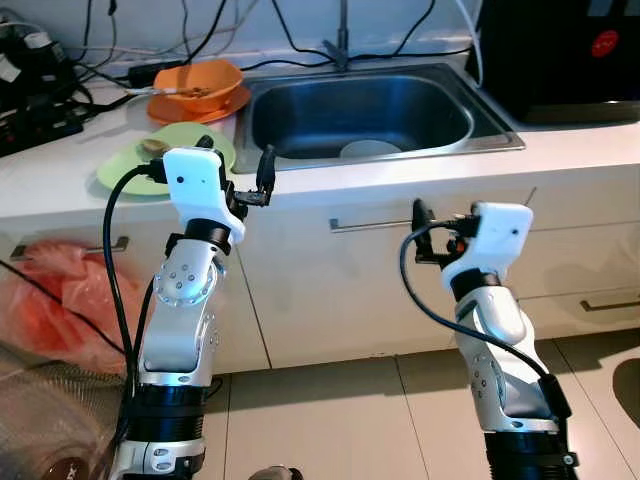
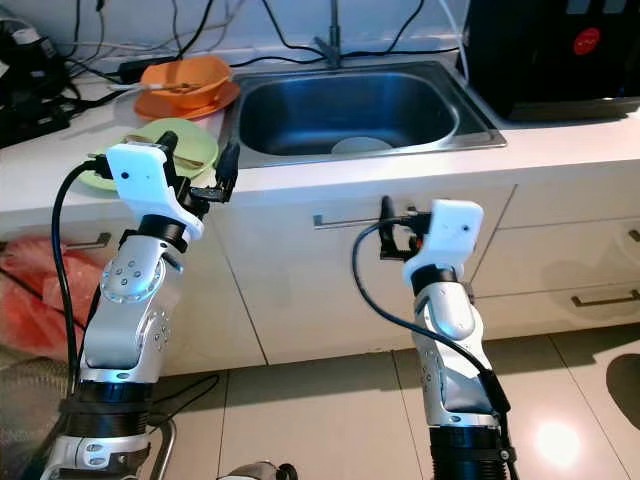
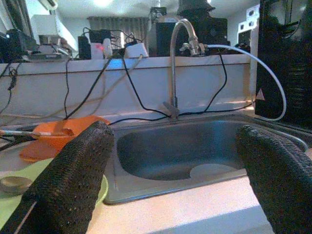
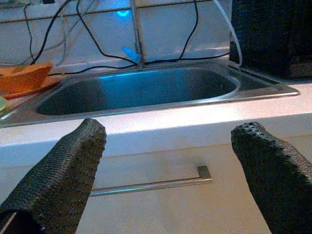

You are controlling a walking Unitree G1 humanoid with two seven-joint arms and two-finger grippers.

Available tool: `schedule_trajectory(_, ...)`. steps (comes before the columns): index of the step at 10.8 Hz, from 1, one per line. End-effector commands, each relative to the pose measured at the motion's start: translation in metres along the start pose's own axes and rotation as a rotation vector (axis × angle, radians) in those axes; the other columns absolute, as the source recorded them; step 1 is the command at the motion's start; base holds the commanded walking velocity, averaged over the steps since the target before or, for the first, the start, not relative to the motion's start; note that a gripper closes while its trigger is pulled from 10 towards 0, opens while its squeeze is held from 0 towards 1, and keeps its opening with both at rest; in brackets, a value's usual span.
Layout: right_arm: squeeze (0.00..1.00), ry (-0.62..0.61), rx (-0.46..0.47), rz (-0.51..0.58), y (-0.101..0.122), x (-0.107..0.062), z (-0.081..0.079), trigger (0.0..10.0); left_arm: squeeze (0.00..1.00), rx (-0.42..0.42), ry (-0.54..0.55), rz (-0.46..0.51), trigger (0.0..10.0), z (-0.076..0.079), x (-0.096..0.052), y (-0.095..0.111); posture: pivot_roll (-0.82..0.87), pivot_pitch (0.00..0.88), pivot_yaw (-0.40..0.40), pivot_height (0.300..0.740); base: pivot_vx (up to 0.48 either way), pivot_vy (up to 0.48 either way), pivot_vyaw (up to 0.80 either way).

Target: Kitchen organization

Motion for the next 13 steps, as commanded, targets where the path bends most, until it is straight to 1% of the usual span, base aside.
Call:
schedule_trajectory(1,0.0,0.037,-0.011,-0.015,-0.002,0.0,-0.01,10.0,0.0,-0.01,0.002,-0.018,10.0,0.0,0.0,-0.003,0.11,0.0,0.102,0.74,0.244,0.0,0.0)
schedule_trajectory(3,0.0,0.04,-0.011,-0.013,0.001,0.001,-0.01,10.0,0.0,-0.029,-0.002,-0.022,10.0,0.007,0.003,-0.002,0.1,0.0,0.109,0.74,0.298,0.0,0.0)
schedule_trajectory(5,0.0,0.042,-0.001,-0.005,0.003,-0.001,-0.012,10.0,0.0,-0.035,-0.011,-0.015,10.0,0.008,0.004,0.0,0.1,0.0,0.116,0.74,0.362,0.0,0.0)
schedule_trajectory(7,0.0,0.074,-0.005,0.006,0.004,-0.001,-0.021,10.0,0.0,-0.037,-0.005,-0.011,10.0,0.005,0.006,0.002,0.1,0.0,0.122,0.74,0.422,0.0,0.0)
schedule_trajectory(8,0.0,0.094,0.009,0.021,0.008,0.001,-0.027,10.0,0.0,-0.041,0.0,-0.018,10.0,0.005,0.008,-0.001,0.09,0.0,0.133,0.74,0.394,0.274,0.0)
schedule_trajectory(9,0.0,0.092,0.008,0.029,0.01,0.0,-0.026,10.0,0.0,-0.04,-0.014,-0.009,10.0,0.008,0.01,0.002,0.09,0.0,0.136,0.74,0.398,0.266,0.0)
schedule_trajectory(11,0.0,0.08,0.008,0.026,0.008,-0.001,-0.023,10.0,0.0,-0.038,-0.02,-0.013,10.0,0.009,0.012,0.002,0.09,0.0,0.144,0.74,0.375,0.27,0.0)
schedule_trajectory(13,0.0,0.083,0.005,0.021,0.004,-0.003,-0.027,10.0,0.0,-0.033,-0.025,-0.013,10.0,0.007,0.013,0.002,0.1,0.0,0.154,0.74,0.339,0.277,0.0)
Point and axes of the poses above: a point about 5 cm out from each wrist's last joint towards the gripper, its own x axis pointing out of the wrist towards the gripper, its own y axis along the axis of the wrist's last joint, z = x × y, the point moved 6 cm from there along x, pointing out of the wrist towards the gripper, and after that the axes turned 9 degrees about x, right-handed, at the moved point
